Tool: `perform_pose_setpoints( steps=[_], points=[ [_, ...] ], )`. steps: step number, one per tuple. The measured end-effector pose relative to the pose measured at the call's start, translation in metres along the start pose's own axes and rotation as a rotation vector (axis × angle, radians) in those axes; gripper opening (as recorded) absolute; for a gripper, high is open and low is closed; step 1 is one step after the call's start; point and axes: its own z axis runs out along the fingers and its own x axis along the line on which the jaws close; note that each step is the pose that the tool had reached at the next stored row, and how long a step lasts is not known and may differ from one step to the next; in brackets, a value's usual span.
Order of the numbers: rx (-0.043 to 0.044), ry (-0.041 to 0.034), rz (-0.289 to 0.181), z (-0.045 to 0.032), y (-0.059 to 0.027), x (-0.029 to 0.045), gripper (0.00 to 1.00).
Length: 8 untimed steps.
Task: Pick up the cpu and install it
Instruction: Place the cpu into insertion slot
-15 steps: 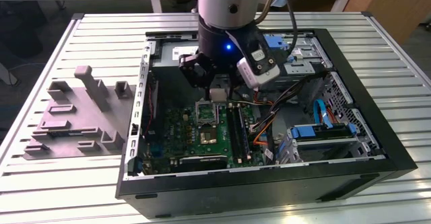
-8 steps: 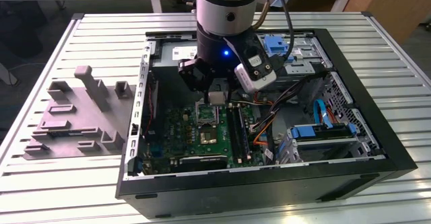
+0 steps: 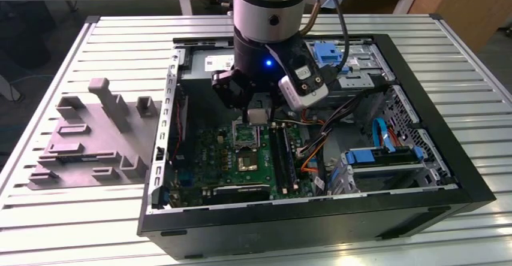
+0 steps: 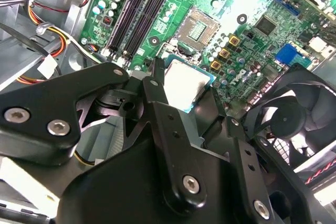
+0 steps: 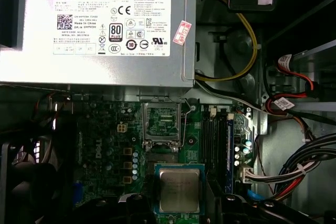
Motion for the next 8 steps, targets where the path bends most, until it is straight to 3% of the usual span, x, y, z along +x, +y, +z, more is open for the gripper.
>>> perform_pose_setpoints(
  steps=[8],
  points=[
    [0.0, 0.0004, 0.0, 0.0056, -0.0018, 0.0009, 0.47]
  ],
)
